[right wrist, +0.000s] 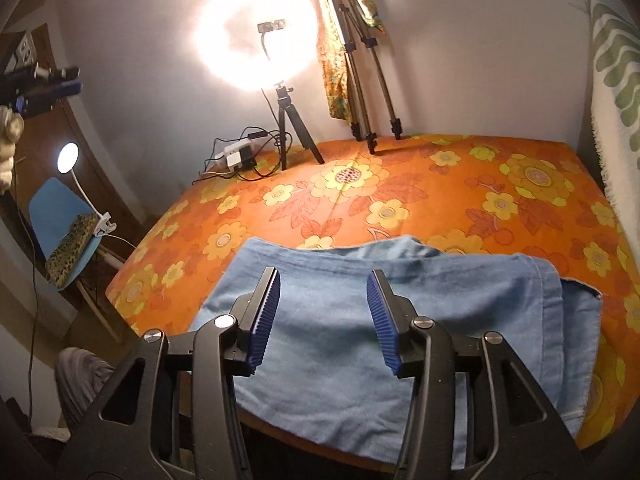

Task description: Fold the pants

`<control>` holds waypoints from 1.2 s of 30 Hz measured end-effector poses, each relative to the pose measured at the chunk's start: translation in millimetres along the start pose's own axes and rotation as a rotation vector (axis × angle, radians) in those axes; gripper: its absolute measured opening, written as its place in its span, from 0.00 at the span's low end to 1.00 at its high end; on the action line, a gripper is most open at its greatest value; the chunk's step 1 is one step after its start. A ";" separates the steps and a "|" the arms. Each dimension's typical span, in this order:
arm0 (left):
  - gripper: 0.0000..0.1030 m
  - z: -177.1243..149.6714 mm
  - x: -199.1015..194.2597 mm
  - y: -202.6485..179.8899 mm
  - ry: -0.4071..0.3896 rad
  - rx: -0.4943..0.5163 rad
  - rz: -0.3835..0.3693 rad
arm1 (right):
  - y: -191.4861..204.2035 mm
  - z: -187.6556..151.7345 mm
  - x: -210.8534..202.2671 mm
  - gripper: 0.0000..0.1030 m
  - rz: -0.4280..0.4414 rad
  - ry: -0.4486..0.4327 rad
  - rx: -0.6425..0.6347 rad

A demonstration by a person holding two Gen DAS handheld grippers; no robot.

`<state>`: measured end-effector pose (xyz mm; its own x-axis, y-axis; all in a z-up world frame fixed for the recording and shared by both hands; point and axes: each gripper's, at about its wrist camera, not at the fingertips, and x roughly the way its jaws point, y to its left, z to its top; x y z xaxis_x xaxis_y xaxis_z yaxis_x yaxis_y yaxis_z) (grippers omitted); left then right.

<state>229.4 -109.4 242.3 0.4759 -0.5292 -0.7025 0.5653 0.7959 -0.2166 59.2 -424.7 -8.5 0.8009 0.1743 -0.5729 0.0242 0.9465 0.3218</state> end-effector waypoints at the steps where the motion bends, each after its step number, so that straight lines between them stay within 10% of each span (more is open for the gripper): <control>1: 0.40 -7.7 8.9 -5.9 0.007 0.010 -0.010 | -2.7 -2.1 -1.8 0.46 -0.005 0.004 0.004; 12: 0.40 -148.9 108.2 -14.1 0.150 -0.043 -0.098 | -39.6 2.1 27.9 0.46 0.047 0.108 0.142; 19: 0.40 -231.6 163.8 15.6 0.263 -0.124 -0.079 | -24.9 35.0 91.3 0.46 0.058 0.204 -0.153; 31: 0.40 -248.9 205.8 34.8 0.332 -0.106 -0.038 | -37.3 22.2 220.3 0.46 0.069 0.526 -0.571; 36: 0.40 -250.7 211.0 41.6 0.335 -0.141 -0.045 | -43.4 13.8 224.6 0.50 0.103 0.509 -0.624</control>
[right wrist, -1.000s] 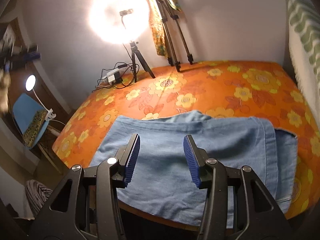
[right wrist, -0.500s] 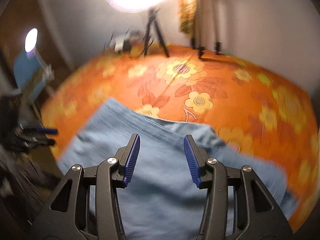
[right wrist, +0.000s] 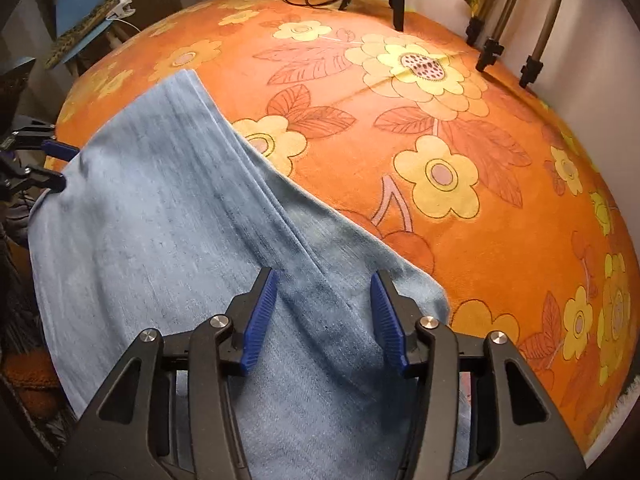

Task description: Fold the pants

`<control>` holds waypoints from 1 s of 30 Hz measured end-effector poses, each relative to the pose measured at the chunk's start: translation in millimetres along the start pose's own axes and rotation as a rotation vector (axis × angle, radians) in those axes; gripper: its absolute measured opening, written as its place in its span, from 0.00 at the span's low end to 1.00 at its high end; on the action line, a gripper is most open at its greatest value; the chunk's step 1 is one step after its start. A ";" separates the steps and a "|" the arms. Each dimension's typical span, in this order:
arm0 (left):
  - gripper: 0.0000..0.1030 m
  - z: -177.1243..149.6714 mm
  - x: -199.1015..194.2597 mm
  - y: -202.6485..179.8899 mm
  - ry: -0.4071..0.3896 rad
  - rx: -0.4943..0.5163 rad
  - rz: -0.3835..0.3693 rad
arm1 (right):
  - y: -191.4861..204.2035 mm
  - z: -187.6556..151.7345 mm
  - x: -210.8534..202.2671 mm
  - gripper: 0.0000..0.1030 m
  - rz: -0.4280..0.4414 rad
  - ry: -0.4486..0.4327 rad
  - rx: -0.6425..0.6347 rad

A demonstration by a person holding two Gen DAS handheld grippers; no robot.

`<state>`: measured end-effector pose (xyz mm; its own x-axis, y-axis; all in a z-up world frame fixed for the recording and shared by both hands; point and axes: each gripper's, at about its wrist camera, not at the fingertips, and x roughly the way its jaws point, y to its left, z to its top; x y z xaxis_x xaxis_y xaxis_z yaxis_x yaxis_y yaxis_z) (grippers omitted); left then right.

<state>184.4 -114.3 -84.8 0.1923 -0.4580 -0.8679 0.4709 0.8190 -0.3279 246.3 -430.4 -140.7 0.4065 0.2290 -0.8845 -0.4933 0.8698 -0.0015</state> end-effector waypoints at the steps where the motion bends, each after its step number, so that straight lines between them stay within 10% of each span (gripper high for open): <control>1: 0.40 0.2 -0.3 0.3 -0.004 -0.001 0.002 | 1.7 -2.5 -1.1 0.48 -0.005 -0.009 -0.005; 9: 0.40 1.2 1.0 1.3 -0.004 -0.024 -0.016 | 29.2 -2.4 -6.2 0.07 -0.109 0.000 -0.096; 17: 0.40 -15.6 -8.1 -4.3 -0.004 -0.018 -0.040 | 20.8 6.6 5.6 0.03 -0.353 0.045 -0.096; 20: 0.40 -21.9 -9.9 1.1 -0.003 -0.046 -0.067 | 22.8 17.9 -20.3 0.10 -0.318 -0.025 0.018; 24: 0.40 -26.6 -13.1 9.1 -0.016 -0.103 -0.110 | 38.0 41.3 -44.9 0.51 -0.132 -0.104 0.218; 30: 0.32 -34.9 -14.7 11.6 -0.029 -0.157 -0.141 | 89.7 93.4 -22.9 0.55 0.057 -0.066 0.415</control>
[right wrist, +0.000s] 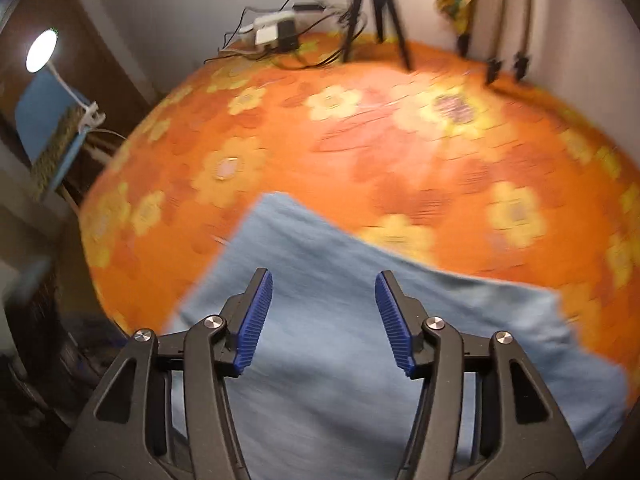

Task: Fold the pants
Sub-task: 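Grasp the jeans edge with the left gripper while the right gripper grasps beside it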

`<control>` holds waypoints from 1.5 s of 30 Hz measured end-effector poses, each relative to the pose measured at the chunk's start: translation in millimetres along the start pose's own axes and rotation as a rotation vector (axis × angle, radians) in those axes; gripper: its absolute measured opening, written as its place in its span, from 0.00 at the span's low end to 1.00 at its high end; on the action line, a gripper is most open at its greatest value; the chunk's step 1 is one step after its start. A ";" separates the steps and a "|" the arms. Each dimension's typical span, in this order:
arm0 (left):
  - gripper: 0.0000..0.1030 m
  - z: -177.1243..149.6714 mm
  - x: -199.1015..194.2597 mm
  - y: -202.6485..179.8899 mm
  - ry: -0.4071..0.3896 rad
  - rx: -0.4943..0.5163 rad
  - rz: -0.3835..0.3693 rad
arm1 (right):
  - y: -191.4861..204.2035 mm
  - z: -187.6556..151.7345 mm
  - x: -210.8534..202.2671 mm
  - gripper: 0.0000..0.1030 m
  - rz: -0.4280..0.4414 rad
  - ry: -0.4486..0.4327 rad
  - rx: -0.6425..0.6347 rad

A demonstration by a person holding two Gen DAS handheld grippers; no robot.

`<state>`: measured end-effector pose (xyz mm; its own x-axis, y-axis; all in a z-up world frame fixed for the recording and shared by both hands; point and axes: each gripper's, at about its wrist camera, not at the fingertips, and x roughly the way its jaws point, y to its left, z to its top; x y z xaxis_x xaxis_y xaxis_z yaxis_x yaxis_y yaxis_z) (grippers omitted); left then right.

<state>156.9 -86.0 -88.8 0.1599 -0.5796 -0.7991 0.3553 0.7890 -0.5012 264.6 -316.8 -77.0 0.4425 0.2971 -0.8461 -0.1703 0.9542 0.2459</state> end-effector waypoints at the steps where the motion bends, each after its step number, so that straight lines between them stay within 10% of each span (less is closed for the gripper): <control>1: 0.24 -0.5 0.4 1.3 0.002 -0.014 -0.017 | 11.3 1.8 9.9 0.55 0.008 0.030 0.019; 10: 0.11 -0.4 -13.2 -8.0 -0.059 -0.002 -0.057 | 74.6 13.4 83.7 0.56 -0.124 0.236 0.004; 26: 0.11 -7.3 -18.7 -28.1 -0.093 0.051 -0.039 | 111.6 29.2 126.9 0.70 -0.279 0.303 -0.013; 37: 0.22 -15.5 -16.6 -44.0 -0.101 0.065 0.012 | 89.3 27.3 106.7 0.22 -0.247 0.269 0.009; 45: 0.34 -15.6 4.0 -62.8 -0.090 0.090 0.051 | 74.4 21.7 82.3 0.12 -0.164 0.196 0.070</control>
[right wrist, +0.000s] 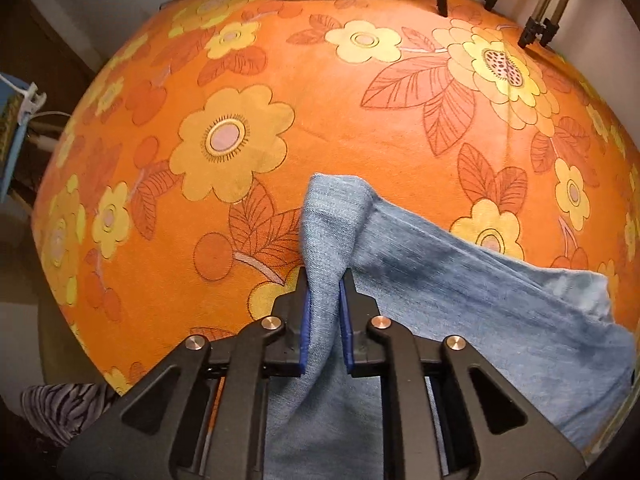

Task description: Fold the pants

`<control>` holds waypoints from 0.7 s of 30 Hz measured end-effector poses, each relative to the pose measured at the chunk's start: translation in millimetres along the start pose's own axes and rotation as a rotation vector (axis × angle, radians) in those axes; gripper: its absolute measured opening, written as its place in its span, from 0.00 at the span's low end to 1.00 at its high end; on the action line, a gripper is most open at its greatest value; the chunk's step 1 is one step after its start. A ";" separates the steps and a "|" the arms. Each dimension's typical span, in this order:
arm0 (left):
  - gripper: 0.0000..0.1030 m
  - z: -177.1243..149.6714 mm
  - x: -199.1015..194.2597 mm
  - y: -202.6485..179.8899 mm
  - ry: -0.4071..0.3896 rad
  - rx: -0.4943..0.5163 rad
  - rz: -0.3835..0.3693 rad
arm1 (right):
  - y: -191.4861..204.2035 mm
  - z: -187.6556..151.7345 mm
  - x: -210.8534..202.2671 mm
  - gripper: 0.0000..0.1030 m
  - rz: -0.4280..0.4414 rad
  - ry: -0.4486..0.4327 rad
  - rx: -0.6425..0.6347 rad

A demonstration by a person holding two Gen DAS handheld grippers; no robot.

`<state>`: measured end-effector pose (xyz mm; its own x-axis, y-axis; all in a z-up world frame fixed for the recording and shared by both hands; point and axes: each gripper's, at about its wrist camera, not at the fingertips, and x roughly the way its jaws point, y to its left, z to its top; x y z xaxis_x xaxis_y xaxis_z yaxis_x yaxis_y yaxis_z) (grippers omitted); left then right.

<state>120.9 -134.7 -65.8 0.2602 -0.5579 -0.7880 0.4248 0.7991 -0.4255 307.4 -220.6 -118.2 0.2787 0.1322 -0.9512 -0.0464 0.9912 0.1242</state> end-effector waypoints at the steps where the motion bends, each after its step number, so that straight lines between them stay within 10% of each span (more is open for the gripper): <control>1: 0.31 -0.2 -0.4 -0.5 -0.005 -0.008 -0.003 | -3.1 -0.7 -4.2 0.11 0.012 -0.011 0.007; 5: 0.15 -0.5 -11.7 -5.8 -0.055 -0.010 -0.029 | -26.9 -4.5 -21.2 0.11 0.074 -0.057 0.039; 21: 0.12 4.2 -9.6 -162.9 -0.137 0.251 -0.261 | -193.8 -92.0 -134.0 0.09 0.293 -0.381 0.358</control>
<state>52.8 -260.4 13.0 0.2215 -0.7737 -0.5935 0.6869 0.5558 -0.4683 190.9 -431.3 -40.7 0.6303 0.3289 -0.7032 0.1347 0.8457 0.5164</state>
